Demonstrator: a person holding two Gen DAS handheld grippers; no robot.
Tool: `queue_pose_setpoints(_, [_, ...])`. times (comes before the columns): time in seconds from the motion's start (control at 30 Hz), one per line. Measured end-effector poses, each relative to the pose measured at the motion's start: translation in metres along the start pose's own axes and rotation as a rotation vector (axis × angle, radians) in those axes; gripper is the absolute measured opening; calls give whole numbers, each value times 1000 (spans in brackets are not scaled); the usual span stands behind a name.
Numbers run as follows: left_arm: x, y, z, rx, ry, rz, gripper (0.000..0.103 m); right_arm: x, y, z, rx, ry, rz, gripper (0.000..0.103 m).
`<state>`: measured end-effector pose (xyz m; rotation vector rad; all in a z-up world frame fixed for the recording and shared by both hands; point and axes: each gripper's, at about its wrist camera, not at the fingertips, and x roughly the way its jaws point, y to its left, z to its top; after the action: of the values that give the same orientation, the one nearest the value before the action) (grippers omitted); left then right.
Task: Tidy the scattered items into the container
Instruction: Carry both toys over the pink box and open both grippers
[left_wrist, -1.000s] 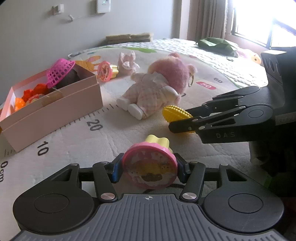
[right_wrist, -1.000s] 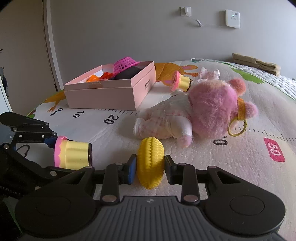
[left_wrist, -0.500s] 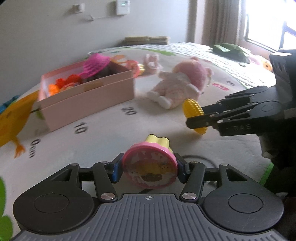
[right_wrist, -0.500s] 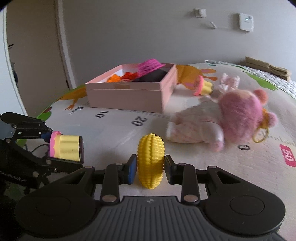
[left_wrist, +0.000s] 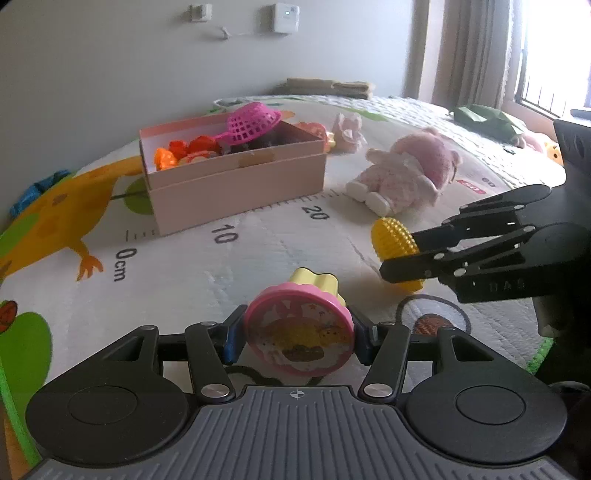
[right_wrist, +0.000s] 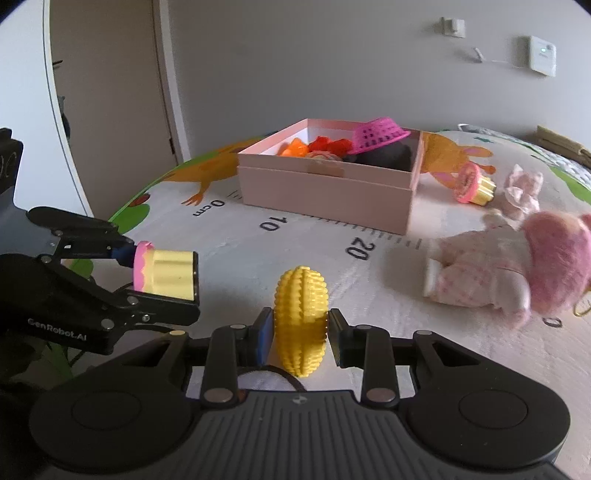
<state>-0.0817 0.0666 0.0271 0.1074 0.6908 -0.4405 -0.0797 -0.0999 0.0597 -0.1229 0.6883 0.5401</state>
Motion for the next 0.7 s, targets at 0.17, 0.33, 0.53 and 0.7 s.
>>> queue_pose_setpoints(0.17, [1,7,-1,-17,10,0,60,6,7,5,-13,8,12,31])
queue_pose_setpoints(0.33, [4,9,-3,-30,24,3,60,11,9,7,-17,10,23,31])
queue_pose_setpoints(0.53, [6,10,1,-27,22,14,60,16,7,8,-8,13,30,31])
queue_pose_setpoints(0.7, [8,13,7,-26,19,34,60,17,5,9,-5,7,34,31])
